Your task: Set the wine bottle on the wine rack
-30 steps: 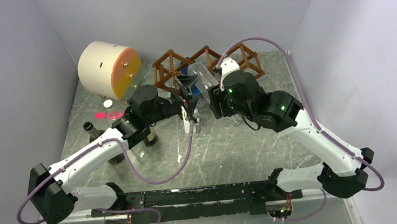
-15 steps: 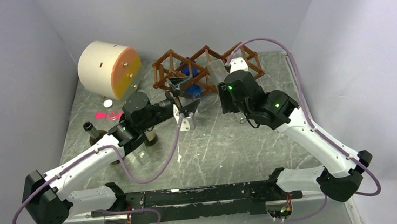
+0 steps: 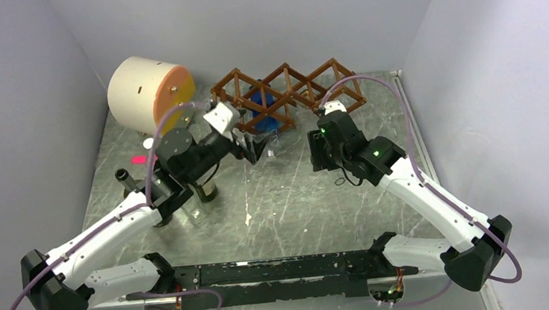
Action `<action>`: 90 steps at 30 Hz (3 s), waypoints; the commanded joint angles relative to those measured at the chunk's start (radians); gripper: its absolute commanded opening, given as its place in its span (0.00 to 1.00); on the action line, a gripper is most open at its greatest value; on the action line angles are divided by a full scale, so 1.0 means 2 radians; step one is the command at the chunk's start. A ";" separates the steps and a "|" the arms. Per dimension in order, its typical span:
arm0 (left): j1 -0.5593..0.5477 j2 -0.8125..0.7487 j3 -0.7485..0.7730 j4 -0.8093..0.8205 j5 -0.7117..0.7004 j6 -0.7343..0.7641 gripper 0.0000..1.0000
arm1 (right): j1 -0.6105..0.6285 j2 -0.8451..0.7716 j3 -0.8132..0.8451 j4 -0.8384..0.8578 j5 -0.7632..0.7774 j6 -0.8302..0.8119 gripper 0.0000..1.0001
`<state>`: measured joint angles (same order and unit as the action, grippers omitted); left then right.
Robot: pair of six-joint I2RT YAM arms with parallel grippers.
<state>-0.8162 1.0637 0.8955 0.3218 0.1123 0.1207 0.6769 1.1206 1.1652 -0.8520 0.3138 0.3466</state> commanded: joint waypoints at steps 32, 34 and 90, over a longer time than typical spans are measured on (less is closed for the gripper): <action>-0.001 -0.035 0.122 -0.271 -0.001 -0.205 0.95 | -0.010 0.121 -0.052 0.304 0.034 0.077 0.00; -0.001 -0.038 0.123 -0.272 0.001 -0.205 0.95 | -0.010 0.128 -0.047 0.313 0.042 0.083 0.00; -0.001 -0.079 0.152 -0.337 -0.015 -0.193 0.95 | -0.103 0.306 0.006 0.484 -0.033 0.051 0.80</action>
<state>-0.8154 0.9173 1.1858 -0.3447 0.0944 -0.2546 0.4889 1.7458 1.1706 0.0483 0.2214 0.4633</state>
